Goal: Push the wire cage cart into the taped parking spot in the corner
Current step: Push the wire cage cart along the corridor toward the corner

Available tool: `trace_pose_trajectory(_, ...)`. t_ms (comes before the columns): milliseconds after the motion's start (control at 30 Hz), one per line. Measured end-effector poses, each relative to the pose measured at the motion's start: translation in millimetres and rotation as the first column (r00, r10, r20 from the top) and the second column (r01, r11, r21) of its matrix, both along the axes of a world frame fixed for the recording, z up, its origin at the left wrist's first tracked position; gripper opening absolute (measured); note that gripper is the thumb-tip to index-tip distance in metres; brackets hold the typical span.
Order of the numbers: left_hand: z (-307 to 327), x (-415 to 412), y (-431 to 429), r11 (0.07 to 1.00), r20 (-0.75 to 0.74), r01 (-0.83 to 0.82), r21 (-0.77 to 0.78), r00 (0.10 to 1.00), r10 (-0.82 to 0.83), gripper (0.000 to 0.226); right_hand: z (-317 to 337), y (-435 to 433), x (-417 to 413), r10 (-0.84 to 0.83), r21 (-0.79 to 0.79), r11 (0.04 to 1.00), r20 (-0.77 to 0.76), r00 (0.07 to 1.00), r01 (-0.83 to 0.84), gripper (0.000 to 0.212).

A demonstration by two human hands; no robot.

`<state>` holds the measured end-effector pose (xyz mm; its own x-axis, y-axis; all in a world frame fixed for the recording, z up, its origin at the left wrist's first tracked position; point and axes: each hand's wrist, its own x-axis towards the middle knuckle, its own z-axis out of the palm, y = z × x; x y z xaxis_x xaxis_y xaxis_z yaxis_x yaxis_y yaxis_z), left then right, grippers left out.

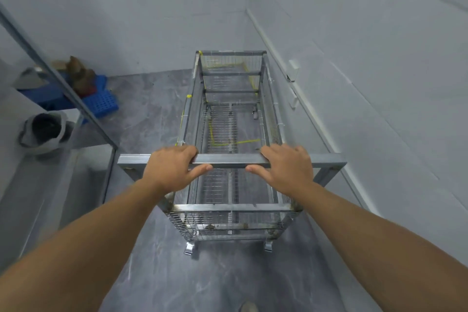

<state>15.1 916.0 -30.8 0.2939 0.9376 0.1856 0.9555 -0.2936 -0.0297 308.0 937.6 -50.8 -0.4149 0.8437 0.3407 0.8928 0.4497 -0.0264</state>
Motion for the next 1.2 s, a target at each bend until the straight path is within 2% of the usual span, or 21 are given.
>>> trace_pose_trajectory(100, -4.2, 4.4, 43.8, 1.0, -0.013, -0.019, 0.017, 1.0, 0.019, 0.066, 0.7, 43.1, 5.0, -0.022, -0.012, 1.0, 0.003, 1.0, 0.022, 0.065)
trace_pose_trajectory(200, -4.8, 3.7, 87.9, 1.0, -0.015, -0.026, 0.009, 1.0, 0.027, 0.063, 1.6, 86.4, 3.0, -0.055, -0.05, 0.997, 0.033, 0.998, 0.057, 0.07)
trace_pose_trajectory(633, -4.5, -6.3, 284.5, 0.999, -0.009, -0.034, -0.018, 0.999, 0.034, 0.063, -2.4, 285.8, -6.6, -0.087, -0.047, 0.995, 0.016, 0.996, 0.087, 0.057)
trace_pose_trajectory(767, -2.2, -7.0, 338.7, 0.998, -0.016, -0.053, -0.042, 0.999, 0.052, 0.061, 0.0, 342.7, -8.9, -0.076, -0.069, 0.995, 0.012, 0.997, 0.077, 0.054)
trace_pose_trajectory(1000, -1.5, -3.3, 419.8, 0.998, -0.036, -0.062, -0.022, 0.997, 0.062, 0.061, -5.0, 431.4, -5.6, -0.002, 0.031, 1.0, -0.013, 1.0, 0.002, 0.059)
trace_pose_trajectory(1200, -4.7, 4.8, 483.5, 0.995, -0.009, -0.104, -0.003, 0.994, 0.104, 0.063, -0.6, 500.4, 1.5, 0.034, 0.005, 0.999, -0.019, 0.999, -0.034, 0.057)
